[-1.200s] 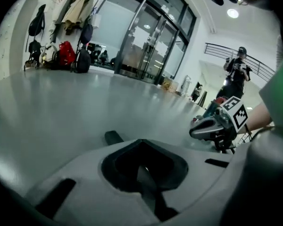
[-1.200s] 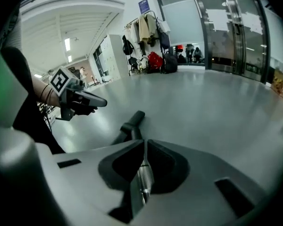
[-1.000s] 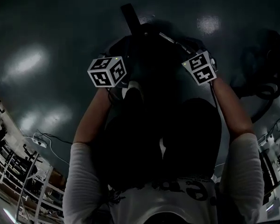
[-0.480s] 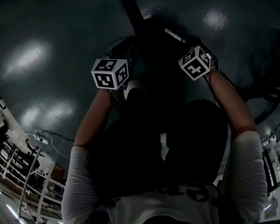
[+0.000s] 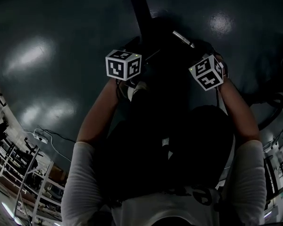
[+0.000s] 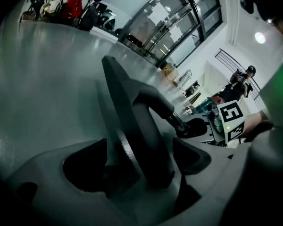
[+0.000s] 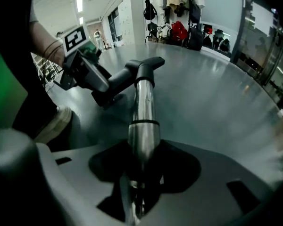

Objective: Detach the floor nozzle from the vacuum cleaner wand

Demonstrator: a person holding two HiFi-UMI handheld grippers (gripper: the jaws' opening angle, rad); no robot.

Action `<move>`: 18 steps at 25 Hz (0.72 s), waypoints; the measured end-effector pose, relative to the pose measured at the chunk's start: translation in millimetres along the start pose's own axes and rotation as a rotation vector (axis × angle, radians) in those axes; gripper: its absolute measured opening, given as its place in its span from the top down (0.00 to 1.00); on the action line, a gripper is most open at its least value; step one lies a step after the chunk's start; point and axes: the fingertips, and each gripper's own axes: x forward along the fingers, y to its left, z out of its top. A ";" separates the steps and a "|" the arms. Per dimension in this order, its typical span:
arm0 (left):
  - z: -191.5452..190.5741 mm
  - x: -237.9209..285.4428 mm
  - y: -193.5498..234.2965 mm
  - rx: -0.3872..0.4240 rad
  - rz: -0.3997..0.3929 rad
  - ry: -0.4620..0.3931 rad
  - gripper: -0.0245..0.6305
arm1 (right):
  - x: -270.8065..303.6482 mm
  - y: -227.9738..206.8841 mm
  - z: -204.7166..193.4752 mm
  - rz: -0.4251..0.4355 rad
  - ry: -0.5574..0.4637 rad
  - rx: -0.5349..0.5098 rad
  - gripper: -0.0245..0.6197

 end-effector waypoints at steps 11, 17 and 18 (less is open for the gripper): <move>74.8 -28.3 -89.2 0.019 -0.225 -0.151 0.64 | -86.5 -12.3 40.0 -0.100 -0.146 -0.015 0.67; 162.4 -102.6 -170.7 0.075 -0.283 -0.260 0.72 | -190.0 -33.5 97.5 -0.198 -0.255 0.001 0.67; 178.4 -121.8 -190.1 0.098 -0.280 -0.262 0.72 | -214.8 -34.7 110.2 -0.210 -0.269 0.002 0.67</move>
